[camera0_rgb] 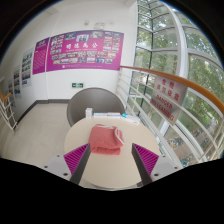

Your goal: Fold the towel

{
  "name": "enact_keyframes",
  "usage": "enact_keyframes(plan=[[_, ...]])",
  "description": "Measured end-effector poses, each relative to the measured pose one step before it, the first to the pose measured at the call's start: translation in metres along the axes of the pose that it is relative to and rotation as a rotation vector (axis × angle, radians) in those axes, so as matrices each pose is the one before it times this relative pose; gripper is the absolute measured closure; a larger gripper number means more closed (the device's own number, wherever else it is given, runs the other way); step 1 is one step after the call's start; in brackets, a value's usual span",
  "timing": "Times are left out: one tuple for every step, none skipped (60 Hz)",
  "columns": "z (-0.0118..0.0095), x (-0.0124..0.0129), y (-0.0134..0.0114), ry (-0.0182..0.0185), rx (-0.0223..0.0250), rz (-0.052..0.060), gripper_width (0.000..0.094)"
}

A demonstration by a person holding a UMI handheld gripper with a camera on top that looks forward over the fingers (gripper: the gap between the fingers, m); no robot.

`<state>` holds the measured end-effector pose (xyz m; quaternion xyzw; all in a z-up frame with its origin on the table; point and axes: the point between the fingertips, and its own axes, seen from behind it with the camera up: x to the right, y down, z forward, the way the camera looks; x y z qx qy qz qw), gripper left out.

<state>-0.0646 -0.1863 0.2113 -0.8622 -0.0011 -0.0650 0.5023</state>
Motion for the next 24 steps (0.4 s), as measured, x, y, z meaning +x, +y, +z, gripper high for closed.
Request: enact_keyframes(plan=[[-0.00753, -0.00222, 0.00195, 0.00171, -0.00246, -0.0015, 0.0077], [-0.00736, -0.00241, 0.00172, 0.00046, -0.00211, -0.0016, 0.0078], [-0.00681, -0.00101, 0.00251, -0.00025, -0.00056, -0.0023, 0.0080], [-0.00867, -0.00276, 0.00112, 0.00087, -0.00294, -0.0005, 0.0079], [-0.00683, -0.00165, 0.00167, 0.00150, -0.00264, -0.0006, 0.0078], [-0.00665, -0.00125, 0.00136, 0.00194, -0.00275, -0.0003, 0.0079], [-0.00664, -0.00121, 0.00125, 0.00111, -0.00206, 0.0003, 0.0077], [-0.00637, -0.00135, 0.00079, 0.00036, 0.00031, 0.0007, 0.0077], [-0.00556, -0.00172, 0.00129, 0.00143, 0.00248, 0.0001, 0.0077], [-0.00569, -0.00097, -0.00036, -0.00030, 0.00355, 0.0011, 0.0076], [-0.00517, -0.00105, -0.00010, -0.00022, 0.00352, 0.0008, 0.0077], [-0.00490, -0.00097, 0.00034, -0.00020, 0.00355, 0.0005, 0.0078], [-0.00455, -0.00094, 0.00030, -0.00042, 0.00286, 0.0001, 0.0077], [-0.00420, -0.00079, 0.00047, -0.00049, 0.00189, -0.0009, 0.0079], [-0.00389, -0.00060, 0.00053, -0.00074, 0.00043, -0.0003, 0.0079], [-0.00354, -0.00087, 0.00083, -0.00076, -0.00103, 0.0010, 0.0077], [-0.00123, -0.00260, 0.00076, 0.00060, -0.00162, 0.0016, 0.0078], [-0.00368, 0.00013, -0.00013, -0.00042, -0.00236, 0.0030, 0.0077], [-0.00234, -0.00008, -0.00018, 0.00073, 0.00032, 0.0037, 0.0077], [-0.00173, 0.00029, -0.00020, 0.00102, 0.00210, 0.0030, 0.0077], [-0.00181, 0.00009, 0.00017, 0.00107, 0.00232, 0.0016, 0.0078], [-0.00168, 0.00020, -0.00006, 0.00095, 0.00186, 0.0001, 0.0079], [-0.00334, -0.00100, 0.00018, 0.00147, 0.00139, -0.0005, 0.0079], [-0.00161, 0.00040, 0.00034, 0.00081, 0.00068, 0.0005, 0.0080]])
